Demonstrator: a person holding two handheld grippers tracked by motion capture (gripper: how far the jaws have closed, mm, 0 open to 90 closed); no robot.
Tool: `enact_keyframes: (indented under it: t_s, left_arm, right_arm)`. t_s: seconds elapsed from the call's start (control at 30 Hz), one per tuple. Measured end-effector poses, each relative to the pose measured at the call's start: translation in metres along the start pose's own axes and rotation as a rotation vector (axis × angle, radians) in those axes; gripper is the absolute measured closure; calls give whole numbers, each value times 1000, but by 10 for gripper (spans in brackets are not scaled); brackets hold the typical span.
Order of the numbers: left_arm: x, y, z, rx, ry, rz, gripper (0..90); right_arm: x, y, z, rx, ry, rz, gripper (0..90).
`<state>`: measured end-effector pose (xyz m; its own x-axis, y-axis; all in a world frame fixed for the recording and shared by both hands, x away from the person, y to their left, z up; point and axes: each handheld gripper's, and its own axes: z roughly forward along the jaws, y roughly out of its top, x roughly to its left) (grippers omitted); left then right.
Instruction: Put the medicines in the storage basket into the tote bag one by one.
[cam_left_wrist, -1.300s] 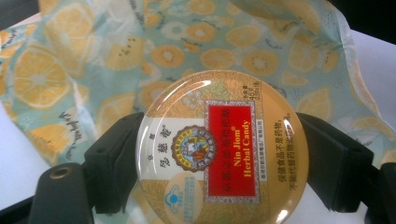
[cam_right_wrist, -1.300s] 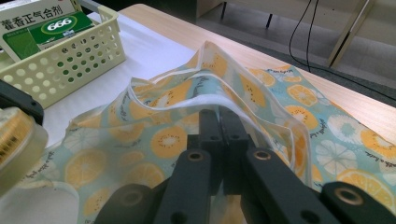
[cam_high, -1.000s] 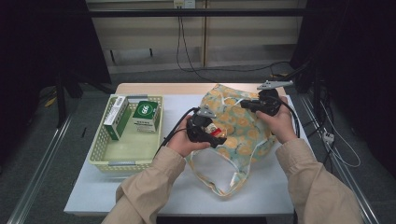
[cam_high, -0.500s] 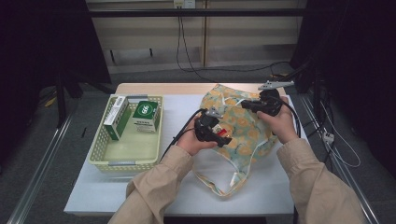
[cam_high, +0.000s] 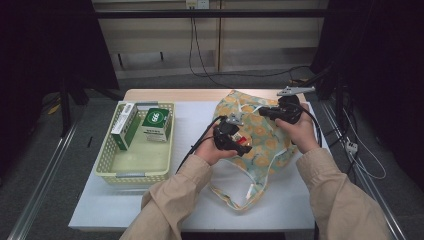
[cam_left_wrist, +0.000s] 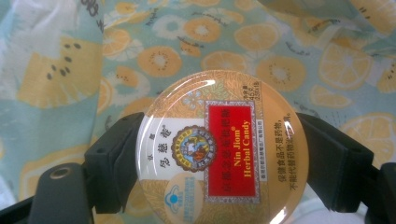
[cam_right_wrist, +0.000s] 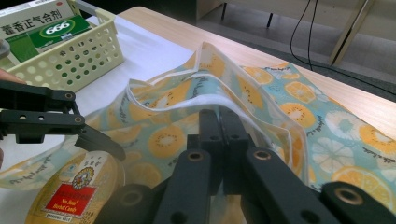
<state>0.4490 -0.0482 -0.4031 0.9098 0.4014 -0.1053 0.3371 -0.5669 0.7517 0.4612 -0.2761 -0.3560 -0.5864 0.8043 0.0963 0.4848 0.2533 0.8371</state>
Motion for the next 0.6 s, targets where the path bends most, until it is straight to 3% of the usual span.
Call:
enact_keyframes:
  t_s: [0.27, 0.4, 0.6]
  left_arm:
    - [6, 9, 17, -8, -1, -5, 205]
    - [7, 15, 30, 13, -4, 17, 205]
    - [19, 28, 53, 8, 28, -2, 205]
  right_arm:
    - [-11, -1, 1, 0, -24, 28, 900]
    - [-14, -1, 3, 0, -23, 40, 900]
    - [-14, 3, 5, -2, -12, 47, 900]
